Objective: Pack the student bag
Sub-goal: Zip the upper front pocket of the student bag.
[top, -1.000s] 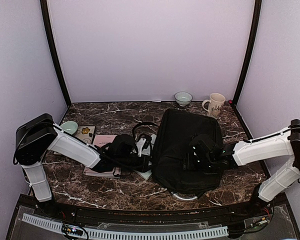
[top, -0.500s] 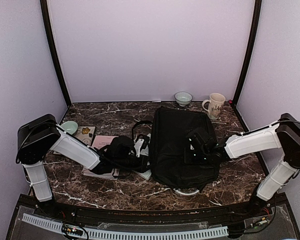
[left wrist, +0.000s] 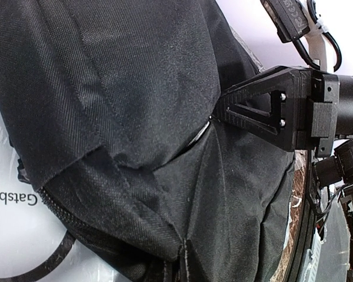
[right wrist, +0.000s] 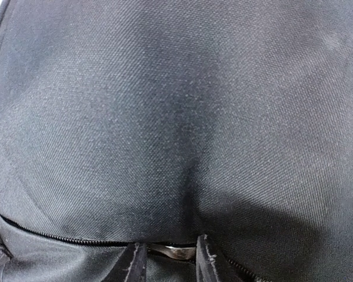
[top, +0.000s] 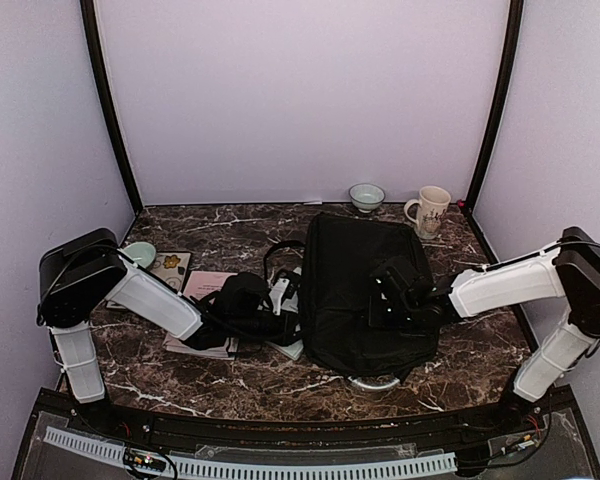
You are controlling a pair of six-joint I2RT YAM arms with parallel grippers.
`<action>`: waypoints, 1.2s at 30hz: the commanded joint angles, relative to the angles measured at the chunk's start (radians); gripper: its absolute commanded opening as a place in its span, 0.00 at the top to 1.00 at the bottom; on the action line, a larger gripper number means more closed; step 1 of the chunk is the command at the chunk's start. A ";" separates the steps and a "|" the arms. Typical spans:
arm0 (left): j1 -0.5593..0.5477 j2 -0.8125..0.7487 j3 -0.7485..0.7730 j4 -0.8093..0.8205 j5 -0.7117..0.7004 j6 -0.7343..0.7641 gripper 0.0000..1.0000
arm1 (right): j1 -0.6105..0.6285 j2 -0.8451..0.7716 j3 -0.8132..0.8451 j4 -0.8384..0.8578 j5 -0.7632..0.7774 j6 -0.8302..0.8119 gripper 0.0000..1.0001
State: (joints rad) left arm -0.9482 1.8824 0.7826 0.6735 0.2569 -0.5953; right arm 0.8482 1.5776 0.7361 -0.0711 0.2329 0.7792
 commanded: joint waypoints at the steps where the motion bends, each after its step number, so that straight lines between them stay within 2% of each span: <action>1: -0.023 0.007 -0.023 -0.061 0.064 0.017 1.00 | 0.042 0.078 -0.007 -0.211 0.029 0.044 0.63; 4: -0.023 0.005 -0.023 -0.069 0.068 0.014 1.00 | 0.095 0.084 0.039 -0.235 0.033 0.043 0.52; 7: -0.024 0.001 -0.025 -0.069 0.080 0.010 1.00 | 0.120 0.079 0.104 -0.250 0.032 0.037 0.48; 14: -0.026 -0.032 -0.067 -0.072 0.079 0.025 1.00 | 0.122 0.185 0.244 -0.514 0.254 0.146 0.46; 18: -0.026 -0.053 -0.080 -0.071 0.076 0.029 1.00 | 0.118 0.258 0.271 -0.572 0.281 0.187 0.48; 22: -0.026 -0.058 -0.081 -0.074 0.073 0.029 1.00 | 0.120 0.330 0.314 -0.699 0.334 0.253 0.48; 36: -0.026 -0.099 -0.123 -0.075 0.013 0.012 1.00 | 0.008 0.233 0.215 -0.927 0.462 0.385 0.48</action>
State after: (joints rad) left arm -0.9672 1.8423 0.7235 0.7174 0.2314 -0.5919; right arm 0.9695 1.7790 1.0538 -0.6128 0.5240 1.1164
